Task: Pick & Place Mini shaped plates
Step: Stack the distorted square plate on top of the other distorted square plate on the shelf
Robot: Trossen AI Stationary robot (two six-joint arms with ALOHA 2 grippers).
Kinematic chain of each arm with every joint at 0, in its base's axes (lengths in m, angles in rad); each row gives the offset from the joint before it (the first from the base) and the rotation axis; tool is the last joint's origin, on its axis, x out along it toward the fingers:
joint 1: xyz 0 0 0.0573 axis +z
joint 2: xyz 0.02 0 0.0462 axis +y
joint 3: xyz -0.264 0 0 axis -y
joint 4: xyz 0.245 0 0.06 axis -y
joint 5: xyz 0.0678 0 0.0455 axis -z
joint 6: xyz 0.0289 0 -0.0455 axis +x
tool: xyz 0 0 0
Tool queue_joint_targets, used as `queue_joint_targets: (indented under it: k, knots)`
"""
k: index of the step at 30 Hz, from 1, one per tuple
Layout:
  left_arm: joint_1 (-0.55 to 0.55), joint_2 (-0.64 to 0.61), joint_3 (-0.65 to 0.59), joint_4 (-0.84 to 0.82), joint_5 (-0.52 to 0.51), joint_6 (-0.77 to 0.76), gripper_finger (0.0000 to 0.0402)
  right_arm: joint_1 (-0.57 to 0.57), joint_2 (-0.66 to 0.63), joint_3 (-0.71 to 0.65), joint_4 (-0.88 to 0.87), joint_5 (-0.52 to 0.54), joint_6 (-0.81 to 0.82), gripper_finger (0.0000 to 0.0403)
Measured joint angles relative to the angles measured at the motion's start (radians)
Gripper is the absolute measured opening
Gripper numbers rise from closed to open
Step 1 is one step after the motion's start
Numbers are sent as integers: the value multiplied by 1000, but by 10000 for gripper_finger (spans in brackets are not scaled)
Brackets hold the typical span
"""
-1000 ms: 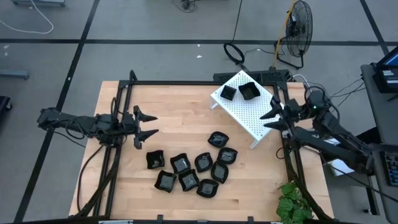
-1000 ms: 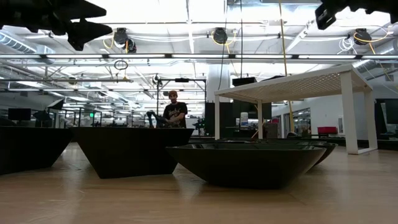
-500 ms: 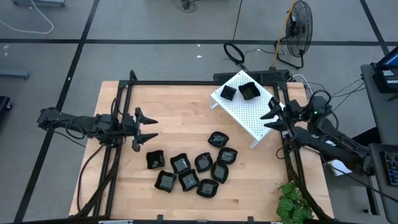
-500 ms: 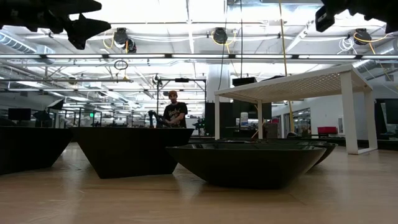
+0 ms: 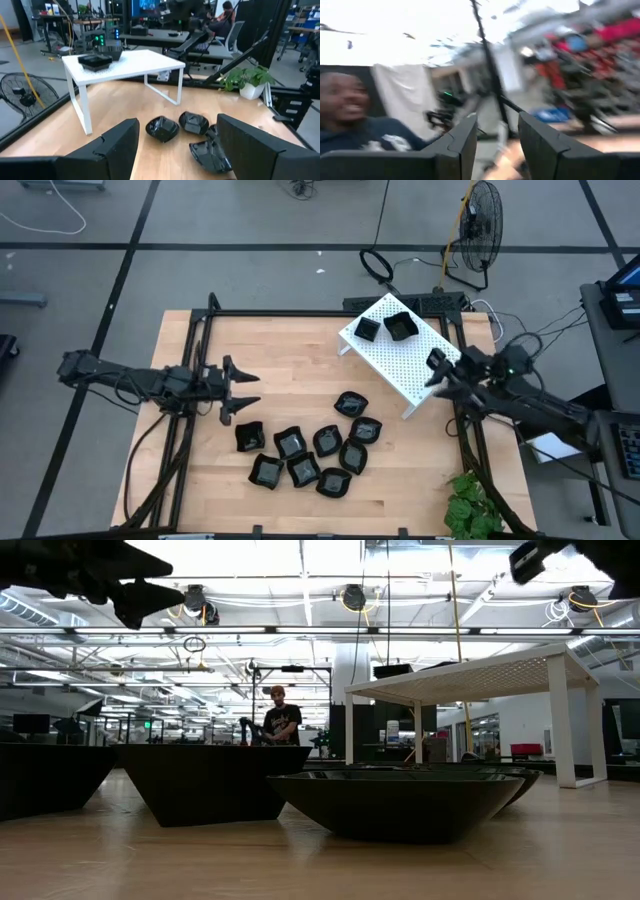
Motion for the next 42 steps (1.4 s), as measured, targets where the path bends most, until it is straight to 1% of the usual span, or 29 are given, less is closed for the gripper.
queue_joint_targets:
  k: [2,4,6,8,12,17,20,30,33,36,39,42]
  knots:
    - [0,1,0,22,0,17,269,53,-3,-40,151,-1,51,130]
    - [0,-2,0,50,0,53,269,100,-4,-81,257,-2,80,130]
    - [0,-3,0,72,0,78,269,136,-4,-104,312,-1,88,130]
    - [0,-3,0,73,0,85,269,161,-6,-109,325,-1,64,130]
    - [0,1,0,63,0,58,269,185,-5,-111,251,2,-54,130]
    - [0,1,0,63,-8,28,269,186,-4,-111,125,1,-203,130]
    - [0,1,0,64,-8,29,269,186,-4,-111,95,0,-224,130]
    - [0,1,0,71,-9,11,269,186,-4,-111,92,-2,-265,130]
    - [0,12,0,60,-9,-60,269,186,-4,-111,92,-2,-265,130]
    - [-2,54,0,14,-10,-140,269,186,-4,-111,92,1,-265,130]
    - [-21,118,0,-75,-8,-213,269,186,-4,-111,92,5,-265,130]
    - [-66,178,0,-188,24,-306,268,186,-5,-111,92,5,-265,130]
